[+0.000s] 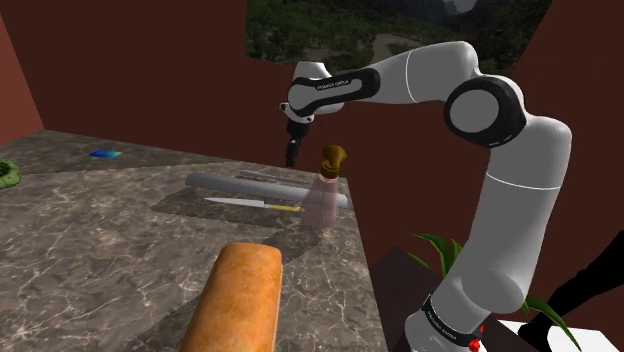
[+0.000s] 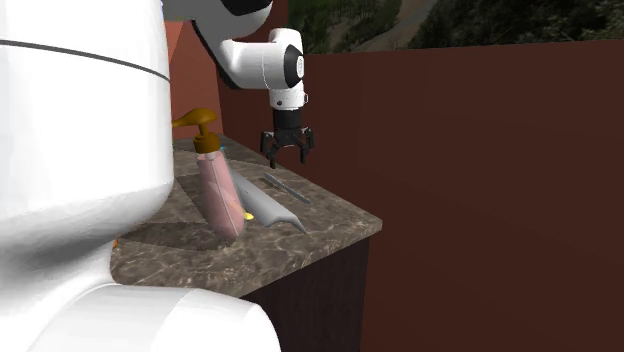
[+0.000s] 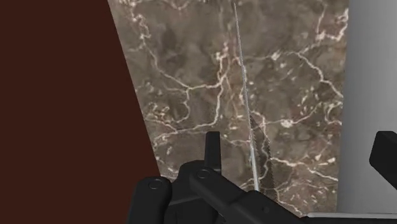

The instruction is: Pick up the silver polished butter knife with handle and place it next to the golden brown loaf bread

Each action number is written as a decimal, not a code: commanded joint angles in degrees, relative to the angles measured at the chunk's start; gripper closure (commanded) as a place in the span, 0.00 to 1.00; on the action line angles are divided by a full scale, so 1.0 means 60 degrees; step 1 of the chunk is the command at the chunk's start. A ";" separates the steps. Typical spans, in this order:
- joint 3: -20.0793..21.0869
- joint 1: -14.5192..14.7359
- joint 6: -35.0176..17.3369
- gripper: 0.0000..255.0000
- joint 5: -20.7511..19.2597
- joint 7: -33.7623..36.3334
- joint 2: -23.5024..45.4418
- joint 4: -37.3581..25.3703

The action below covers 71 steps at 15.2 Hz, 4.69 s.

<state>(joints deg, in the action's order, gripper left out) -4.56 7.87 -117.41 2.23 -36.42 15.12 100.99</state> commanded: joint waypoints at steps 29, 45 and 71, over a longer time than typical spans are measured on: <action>0.0428 0.0101 -0.0704 1.00 0.0182 -0.0967 0.2612 -0.2077; 0.0406 0.0101 0.0809 1.00 0.0133 -0.0899 0.2059 -0.3040; 0.0397 0.0044 0.4300 1.00 0.0109 -0.0780 0.2296 -0.6769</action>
<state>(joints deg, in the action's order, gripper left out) -2.19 8.13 -92.61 2.88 -41.18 28.43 61.81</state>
